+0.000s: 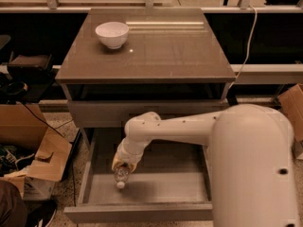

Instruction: Pick water bottle from middle drawer and place on counter

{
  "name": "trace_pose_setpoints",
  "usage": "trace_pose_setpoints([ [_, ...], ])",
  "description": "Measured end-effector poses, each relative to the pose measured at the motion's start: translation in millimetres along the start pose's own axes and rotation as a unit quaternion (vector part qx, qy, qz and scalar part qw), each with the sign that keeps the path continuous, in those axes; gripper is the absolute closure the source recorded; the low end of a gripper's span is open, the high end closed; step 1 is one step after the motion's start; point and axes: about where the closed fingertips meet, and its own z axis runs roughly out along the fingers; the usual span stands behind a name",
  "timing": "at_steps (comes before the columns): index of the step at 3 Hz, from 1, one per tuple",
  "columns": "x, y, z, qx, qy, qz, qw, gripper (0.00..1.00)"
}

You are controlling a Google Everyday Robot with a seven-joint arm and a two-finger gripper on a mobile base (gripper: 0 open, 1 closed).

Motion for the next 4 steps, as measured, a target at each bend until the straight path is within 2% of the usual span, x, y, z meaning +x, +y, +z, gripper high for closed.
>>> trace_pose_setpoints([
  [1,5,-7,-56,-0.075,0.036,0.014,0.9964,1.0],
  [2,19,-30,-125,-0.135,0.037,-0.045,0.989,1.0],
  [3,30,-48,-171,-0.152,0.011,-0.093,0.984,1.0],
  [4,28,-66,-243,-0.133,-0.041,-0.124,0.9825,1.0],
])
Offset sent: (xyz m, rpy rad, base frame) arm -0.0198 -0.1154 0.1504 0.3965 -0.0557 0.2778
